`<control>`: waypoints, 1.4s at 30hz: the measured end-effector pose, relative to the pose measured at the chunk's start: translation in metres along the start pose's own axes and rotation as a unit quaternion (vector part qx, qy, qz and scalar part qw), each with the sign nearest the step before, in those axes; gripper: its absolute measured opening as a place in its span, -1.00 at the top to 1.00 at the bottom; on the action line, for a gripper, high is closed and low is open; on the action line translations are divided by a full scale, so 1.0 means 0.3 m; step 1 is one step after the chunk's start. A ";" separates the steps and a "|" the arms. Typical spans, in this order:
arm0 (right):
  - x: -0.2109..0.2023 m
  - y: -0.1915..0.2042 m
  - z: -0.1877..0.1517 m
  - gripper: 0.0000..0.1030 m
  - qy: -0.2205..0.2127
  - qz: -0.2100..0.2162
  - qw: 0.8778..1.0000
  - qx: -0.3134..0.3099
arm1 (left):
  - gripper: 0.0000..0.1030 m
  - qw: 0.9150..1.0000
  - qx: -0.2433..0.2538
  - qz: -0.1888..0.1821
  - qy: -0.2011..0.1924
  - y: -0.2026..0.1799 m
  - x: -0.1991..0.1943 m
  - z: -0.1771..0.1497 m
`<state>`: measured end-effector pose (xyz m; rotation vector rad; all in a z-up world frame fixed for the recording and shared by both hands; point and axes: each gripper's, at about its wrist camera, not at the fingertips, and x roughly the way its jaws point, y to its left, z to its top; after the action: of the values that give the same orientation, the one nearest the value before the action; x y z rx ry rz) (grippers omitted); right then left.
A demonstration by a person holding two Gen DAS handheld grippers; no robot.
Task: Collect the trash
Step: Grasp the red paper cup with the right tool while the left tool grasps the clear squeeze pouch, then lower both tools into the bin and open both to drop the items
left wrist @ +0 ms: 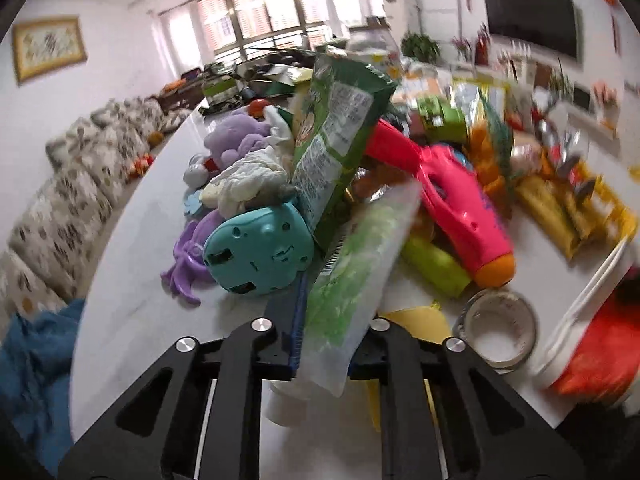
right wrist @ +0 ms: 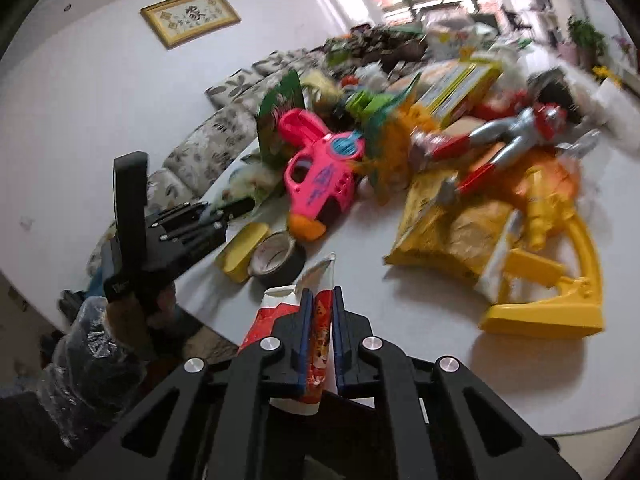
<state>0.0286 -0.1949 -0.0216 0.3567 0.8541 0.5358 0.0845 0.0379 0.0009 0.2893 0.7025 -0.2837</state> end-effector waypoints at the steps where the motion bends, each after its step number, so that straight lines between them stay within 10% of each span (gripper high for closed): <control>1: 0.002 -0.010 0.005 0.89 0.001 0.014 1.000 0.009 | 0.89 1.000 -0.012 -0.007 -0.008 0.011 -0.014 0.003; 10: -0.128 0.075 0.072 0.94 -0.051 0.030 0.998 -0.038 | 0.90 0.988 -0.125 -0.085 -0.045 0.103 -0.134 0.050; 18: -0.343 0.174 -0.023 0.94 -0.054 0.049 0.991 -0.110 | 0.90 0.976 -0.119 -0.155 -0.093 0.029 -0.412 -0.017; 26: -0.246 0.097 -0.317 0.89 0.083 0.011 0.988 -0.131 | 0.88 0.974 -0.112 -0.194 0.028 -0.176 -0.401 -0.365; 27: -0.202 0.076 -0.346 0.74 0.101 0.006 0.986 -0.133 | 0.70 0.974 -0.112 -0.190 0.046 -0.198 -0.367 -0.405; 30: -0.060 0.016 -0.446 -0.02 0.127 -0.058 0.976 -0.167 | -0.70 0.980 -0.096 -0.150 0.091 -0.277 -0.251 -0.533; 34: -0.050 0.042 -0.433 0.06 0.104 -0.055 0.977 -0.179 | -0.72 0.985 -0.071 -0.100 0.121 -0.338 -0.162 -0.609; 37: -0.128 0.133 -0.320 -0.66 -0.002 -0.057 0.979 -0.194 | -0.72 0.990 -0.071 -0.100 0.071 -0.311 -0.216 -0.541; 42: -0.004 0.203 -0.113 -0.62 -0.076 -0.113 0.971 -0.195 | -0.72 0.994 -0.099 -0.054 0.002 -0.191 -0.273 -0.436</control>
<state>-0.0170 -0.1435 -0.0110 -0.0595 0.6133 0.4456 -0.0722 0.0441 -0.0488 0.0644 0.7452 -0.3132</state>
